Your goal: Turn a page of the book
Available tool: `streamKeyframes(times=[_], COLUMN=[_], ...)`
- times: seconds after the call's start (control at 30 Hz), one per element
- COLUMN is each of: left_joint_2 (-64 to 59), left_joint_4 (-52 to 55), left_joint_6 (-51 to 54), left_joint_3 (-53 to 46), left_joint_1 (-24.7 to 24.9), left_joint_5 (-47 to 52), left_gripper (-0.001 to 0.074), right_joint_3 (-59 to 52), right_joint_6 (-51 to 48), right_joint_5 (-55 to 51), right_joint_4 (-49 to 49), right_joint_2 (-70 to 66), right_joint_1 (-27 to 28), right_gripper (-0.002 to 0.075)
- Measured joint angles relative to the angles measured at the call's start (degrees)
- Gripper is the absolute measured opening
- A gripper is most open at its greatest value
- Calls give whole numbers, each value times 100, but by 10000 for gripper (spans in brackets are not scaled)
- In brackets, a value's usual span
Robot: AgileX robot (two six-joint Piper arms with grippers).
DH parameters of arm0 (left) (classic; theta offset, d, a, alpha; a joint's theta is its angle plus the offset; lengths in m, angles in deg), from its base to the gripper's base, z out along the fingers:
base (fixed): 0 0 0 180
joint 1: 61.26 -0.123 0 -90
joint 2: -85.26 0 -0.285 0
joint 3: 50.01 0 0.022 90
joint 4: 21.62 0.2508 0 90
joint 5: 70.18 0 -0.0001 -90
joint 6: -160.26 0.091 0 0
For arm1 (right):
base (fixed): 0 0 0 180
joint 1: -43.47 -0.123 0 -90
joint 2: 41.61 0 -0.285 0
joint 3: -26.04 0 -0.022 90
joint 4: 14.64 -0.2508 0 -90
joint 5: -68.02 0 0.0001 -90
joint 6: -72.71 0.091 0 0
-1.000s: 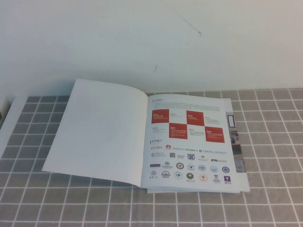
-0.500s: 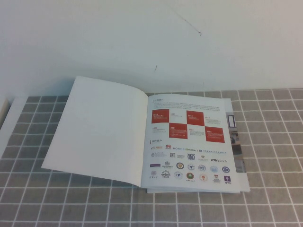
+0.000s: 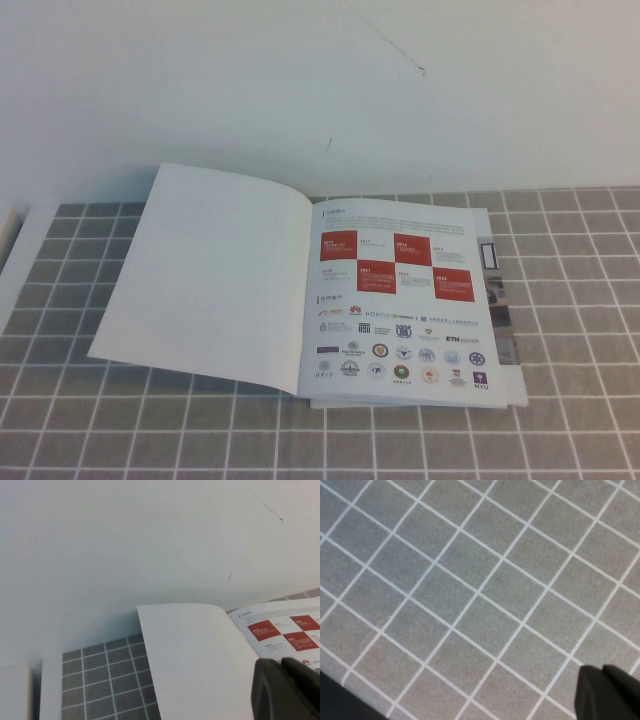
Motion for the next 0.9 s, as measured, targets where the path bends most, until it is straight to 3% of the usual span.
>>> streamKeyframes(times=[0.4, 0.77, 0.9], left_joint_2=[10, 1002, 1482], left_joint_4=[10, 1, -632], left_joint_6=[17, -70, -263], left_joint_3=[-287, -2327, -2921], left_joint_1=[-172, -1481, -2102], left_joint_5=[-192, -596, -623], left_gripper=[-3, -3, -3], right_joint_3=[0, 0, 0], right_joint_6=[-22, -22, -22], right_joint_5=[-22, -22, -22], right_joint_4=[-26, -49, -49], right_joint_2=[0, 0, 0], right_joint_1=[0, 0, 0], right_gripper=[-1, -1, -1])
